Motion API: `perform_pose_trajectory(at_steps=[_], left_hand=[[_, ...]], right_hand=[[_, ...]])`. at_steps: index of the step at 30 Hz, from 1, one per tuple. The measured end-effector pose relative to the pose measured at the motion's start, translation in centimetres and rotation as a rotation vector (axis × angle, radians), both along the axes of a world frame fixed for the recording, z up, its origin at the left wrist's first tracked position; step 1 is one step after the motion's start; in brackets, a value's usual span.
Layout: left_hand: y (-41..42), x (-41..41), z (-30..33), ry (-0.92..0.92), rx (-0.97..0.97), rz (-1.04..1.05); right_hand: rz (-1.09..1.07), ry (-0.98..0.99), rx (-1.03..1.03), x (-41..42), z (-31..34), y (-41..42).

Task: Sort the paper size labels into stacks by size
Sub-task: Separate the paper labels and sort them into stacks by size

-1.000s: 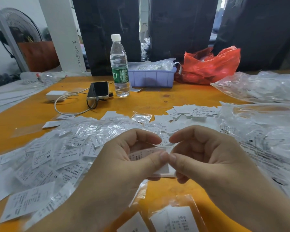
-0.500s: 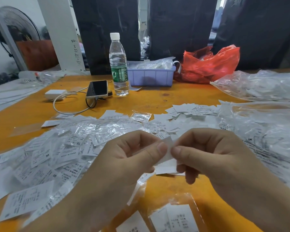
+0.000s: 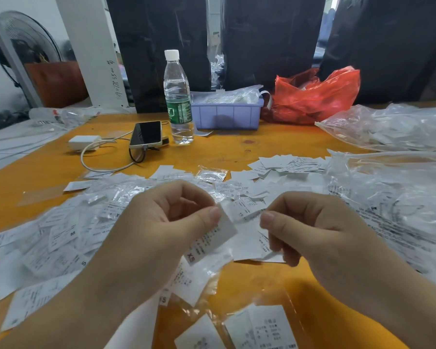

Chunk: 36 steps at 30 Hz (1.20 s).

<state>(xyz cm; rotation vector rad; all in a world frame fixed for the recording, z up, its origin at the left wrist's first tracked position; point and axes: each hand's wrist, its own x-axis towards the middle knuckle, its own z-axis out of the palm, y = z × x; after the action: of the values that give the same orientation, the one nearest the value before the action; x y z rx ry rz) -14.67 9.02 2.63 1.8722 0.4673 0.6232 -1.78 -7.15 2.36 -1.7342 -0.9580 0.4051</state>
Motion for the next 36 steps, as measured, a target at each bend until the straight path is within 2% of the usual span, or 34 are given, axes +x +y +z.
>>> perform_pose_trajectory(at_steps=[3,5,7,11,14,19,25,30,36], left_hand=[[1.7,-0.1,-0.5,0.137,0.269,0.139],[2.5,-0.1,-0.9,0.199,0.417,0.263],[2.5,0.2,-1.2,0.251,0.55,0.336],[1.5,0.7,-1.5,0.209,0.692,0.303],[0.6,0.7,-1.8,0.182,0.686,0.207],[0.2,0.7,-2.1,0.226,0.631,0.08],[-0.1,1.0,-2.4,0.225,0.613,0.029],[-1.0,1.2,-2.7,0.193,0.576,-0.001],[-1.0,1.4,-2.2,0.124,0.554,0.048]], right_hand=[[-0.09,-0.348,-0.171,0.4,-0.7,0.0],[-0.044,-0.504,-0.33,0.5,-1.1,0.2],[0.014,-0.597,-0.42,0.7,-1.7,0.6],[0.034,-0.699,-0.526,0.8,-1.9,1.1],[0.041,-0.763,-0.554,1.0,-1.9,1.1],[0.006,-0.836,-0.48,1.7,-1.7,1.1],[-0.024,-0.735,-0.391,1.7,-2.2,1.3],[0.027,-0.846,-0.465,1.4,-2.6,2.0],[-0.009,-0.891,-0.283,1.5,-2.2,1.8]])
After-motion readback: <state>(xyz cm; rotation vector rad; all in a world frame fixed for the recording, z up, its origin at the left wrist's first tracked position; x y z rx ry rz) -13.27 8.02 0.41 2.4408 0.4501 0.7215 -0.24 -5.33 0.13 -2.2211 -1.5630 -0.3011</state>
